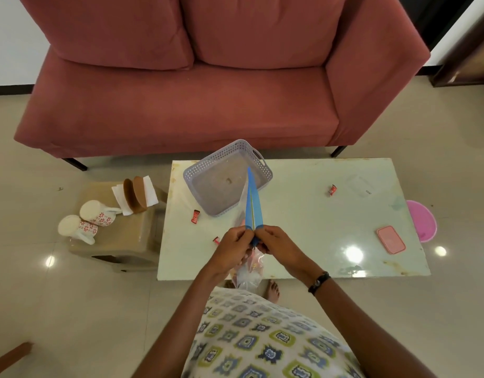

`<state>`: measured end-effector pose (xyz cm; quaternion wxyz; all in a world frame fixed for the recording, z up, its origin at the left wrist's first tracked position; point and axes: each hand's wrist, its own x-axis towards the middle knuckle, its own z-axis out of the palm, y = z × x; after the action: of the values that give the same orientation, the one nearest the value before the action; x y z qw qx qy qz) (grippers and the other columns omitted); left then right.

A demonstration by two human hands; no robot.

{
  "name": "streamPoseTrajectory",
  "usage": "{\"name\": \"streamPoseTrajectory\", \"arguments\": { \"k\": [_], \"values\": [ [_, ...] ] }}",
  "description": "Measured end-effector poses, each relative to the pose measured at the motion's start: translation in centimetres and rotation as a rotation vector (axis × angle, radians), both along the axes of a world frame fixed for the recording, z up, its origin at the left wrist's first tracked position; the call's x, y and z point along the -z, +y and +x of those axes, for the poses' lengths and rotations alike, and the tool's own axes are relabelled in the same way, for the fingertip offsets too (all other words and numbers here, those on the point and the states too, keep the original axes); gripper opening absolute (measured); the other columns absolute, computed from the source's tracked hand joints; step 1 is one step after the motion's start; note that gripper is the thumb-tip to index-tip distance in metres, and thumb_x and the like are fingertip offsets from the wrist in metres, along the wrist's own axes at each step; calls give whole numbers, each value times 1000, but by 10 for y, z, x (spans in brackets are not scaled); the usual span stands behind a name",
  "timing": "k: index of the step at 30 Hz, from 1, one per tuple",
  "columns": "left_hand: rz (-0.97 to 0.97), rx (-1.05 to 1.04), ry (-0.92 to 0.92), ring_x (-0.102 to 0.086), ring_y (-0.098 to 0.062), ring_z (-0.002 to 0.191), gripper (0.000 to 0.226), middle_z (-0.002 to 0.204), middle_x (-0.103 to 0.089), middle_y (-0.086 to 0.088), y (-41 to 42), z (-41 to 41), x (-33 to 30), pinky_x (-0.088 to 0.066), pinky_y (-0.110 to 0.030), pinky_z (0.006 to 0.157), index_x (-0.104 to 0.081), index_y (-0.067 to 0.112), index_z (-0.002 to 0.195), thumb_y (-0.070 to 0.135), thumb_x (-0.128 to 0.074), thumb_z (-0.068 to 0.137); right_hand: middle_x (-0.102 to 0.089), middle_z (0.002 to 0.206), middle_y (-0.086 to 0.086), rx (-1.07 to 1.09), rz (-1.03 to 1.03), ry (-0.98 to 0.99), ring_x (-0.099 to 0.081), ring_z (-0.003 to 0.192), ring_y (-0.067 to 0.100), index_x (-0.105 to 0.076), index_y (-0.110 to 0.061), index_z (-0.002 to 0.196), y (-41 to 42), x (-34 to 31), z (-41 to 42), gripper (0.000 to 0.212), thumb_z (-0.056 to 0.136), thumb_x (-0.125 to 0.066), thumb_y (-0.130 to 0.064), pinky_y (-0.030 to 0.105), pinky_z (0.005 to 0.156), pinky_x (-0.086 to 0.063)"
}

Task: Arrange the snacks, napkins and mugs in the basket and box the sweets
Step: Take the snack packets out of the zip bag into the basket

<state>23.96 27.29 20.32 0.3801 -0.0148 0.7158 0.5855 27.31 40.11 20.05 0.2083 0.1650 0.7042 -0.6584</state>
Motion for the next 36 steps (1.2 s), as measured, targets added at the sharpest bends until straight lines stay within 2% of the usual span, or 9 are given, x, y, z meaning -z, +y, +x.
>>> {"name": "streamPoseTrajectory", "arguments": {
  "k": [8, 12, 15, 18, 20, 24, 27, 30, 36],
  "values": [
    [203, -339, -91, -24, -3, 30, 37, 37, -30, 10, 13, 4, 1, -20, -14, 31, -34, 14, 61, 5, -31, 97, -32, 54, -7, 248, -88, 51, -28, 50, 6, -34, -18, 59, -10, -2, 0, 39, 97, -36, -8, 21, 54, -27],
    [195, -396, -87, -24, -4, 31, 38, 37, -31, 9, 17, 10, -1, -19, -15, 33, -36, 13, 58, 8, -34, 95, -30, 52, -6, 221, 135, 168, -27, 44, 4, -32, -19, 56, -13, -6, -1, 41, 94, -40, -4, 18, 48, -25],
    [88, -227, -4, -28, -9, 36, 37, 46, -34, 1, 7, 0, -6, -22, -15, 35, -40, 14, 56, 8, -38, 92, -33, 51, -6, 1, 361, 302, -34, 44, 6, -35, -20, 56, -5, -12, -3, 41, 93, -44, -4, 16, 46, -27],
    [-47, 18, 94, -36, -11, 41, 31, 53, -39, -4, 0, -18, -13, -29, -17, 37, -45, 12, 63, 15, -42, 93, -39, 52, -11, -167, 382, 386, -41, 47, 5, -45, -22, 61, 1, -17, -2, 37, 95, -45, -8, 13, 48, -30],
    [-88, 96, 106, -38, -12, 42, 27, 55, -41, -5, -1, -29, -17, -29, -20, 39, -45, 10, 67, 16, -41, 93, -40, 51, -11, -223, 384, 409, -41, 48, 6, -41, -30, 59, -1, -20, -1, 42, 96, -46, -11, 12, 49, -30],
    [-86, 169, 131, -36, -10, 41, 27, 55, -40, -3, -5, -35, -15, -28, -19, 40, -44, 8, 68, 14, -42, 94, -30, 51, -3, -152, 390, 282, -27, 46, 9, -32, -15, 56, 2, -16, 1, 40, 92, -49, -11, 18, 48, -24],
    [-63, 204, 121, -37, -5, 38, 28, 58, -43, -5, -8, -26, -7, -30, -15, 39, -45, 9, 71, 18, -42, 98, -42, 58, 2, -175, 413, 153, -32, 52, 11, -43, -8, 65, 8, -16, -6, 30, 92, -49, -20, 18, 49, -29],
    [-69, 201, 118, -37, -2, 38, 27, 57, -43, -3, -12, -19, -3, -31, -14, 39, -47, 9, 72, 17, -43, 97, -47, 60, 3, -303, 447, 146, -38, 53, 12, -47, -9, 65, 11, -18, -12, 31, 93, -46, -19, 20, 53, -31],
    [-214, 236, 284, -32, -7, 42, 35, 52, -38, -2, -15, -13, 6, -29, -23, 47, -42, 13, 56, 13, -52, 89, -26, 47, -1, -255, 613, 175, -21, 48, 14, -26, -17, 51, 8, -9, -3, 46, 88, -53, -16, 20, 43, -21]
  ]
}}
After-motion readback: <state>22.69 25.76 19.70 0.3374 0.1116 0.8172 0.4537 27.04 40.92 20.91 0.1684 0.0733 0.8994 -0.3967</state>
